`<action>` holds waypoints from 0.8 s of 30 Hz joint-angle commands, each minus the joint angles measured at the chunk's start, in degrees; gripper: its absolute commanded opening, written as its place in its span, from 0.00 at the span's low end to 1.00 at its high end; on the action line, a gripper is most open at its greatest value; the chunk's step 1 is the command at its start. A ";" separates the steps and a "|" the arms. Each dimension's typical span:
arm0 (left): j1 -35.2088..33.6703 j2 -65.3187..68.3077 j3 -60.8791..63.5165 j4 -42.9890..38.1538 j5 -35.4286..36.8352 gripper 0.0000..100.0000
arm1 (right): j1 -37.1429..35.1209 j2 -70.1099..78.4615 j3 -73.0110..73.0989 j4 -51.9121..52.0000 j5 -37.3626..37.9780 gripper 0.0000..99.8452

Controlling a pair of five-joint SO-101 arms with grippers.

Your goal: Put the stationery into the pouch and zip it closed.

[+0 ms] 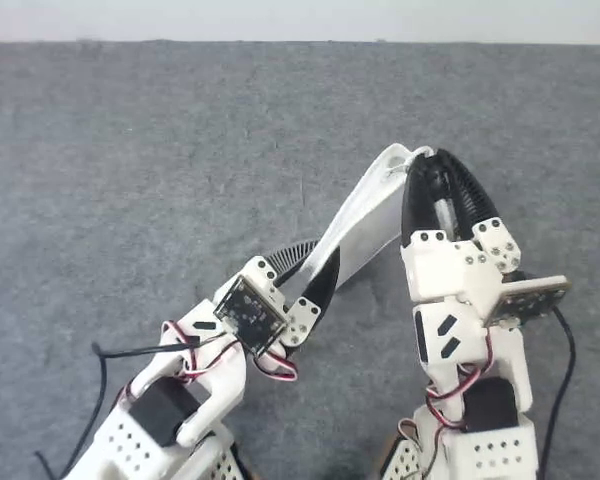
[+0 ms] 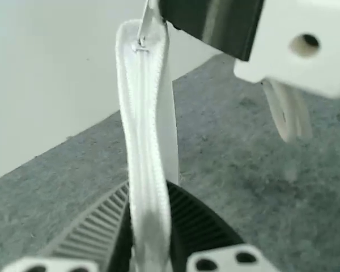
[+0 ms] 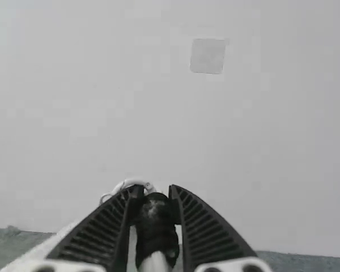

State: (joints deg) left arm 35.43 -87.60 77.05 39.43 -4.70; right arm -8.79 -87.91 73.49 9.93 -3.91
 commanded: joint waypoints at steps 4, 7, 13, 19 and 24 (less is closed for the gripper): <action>-2.73 -0.26 -2.15 3.16 -1.05 0.01 | 7.78 12.53 -1.93 -10.77 -0.70 0.01; -4.48 -0.26 -2.07 2.99 -1.05 0.01 | 10.33 18.86 -3.78 -13.76 -2.37 0.01; -4.84 -0.26 -2.15 2.99 -1.05 0.01 | 15.16 25.45 -7.65 -13.93 -9.49 0.01; -4.92 -0.26 -2.24 2.99 -1.05 0.01 | 14.99 24.22 -7.56 -12.09 -9.49 0.01; -5.01 -0.26 -2.33 2.81 -0.88 0.01 | 10.86 19.12 -7.65 -4.44 -9.14 0.03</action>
State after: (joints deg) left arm 32.79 -87.08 75.91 40.40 -5.32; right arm 0.26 -66.02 69.45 1.32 -12.70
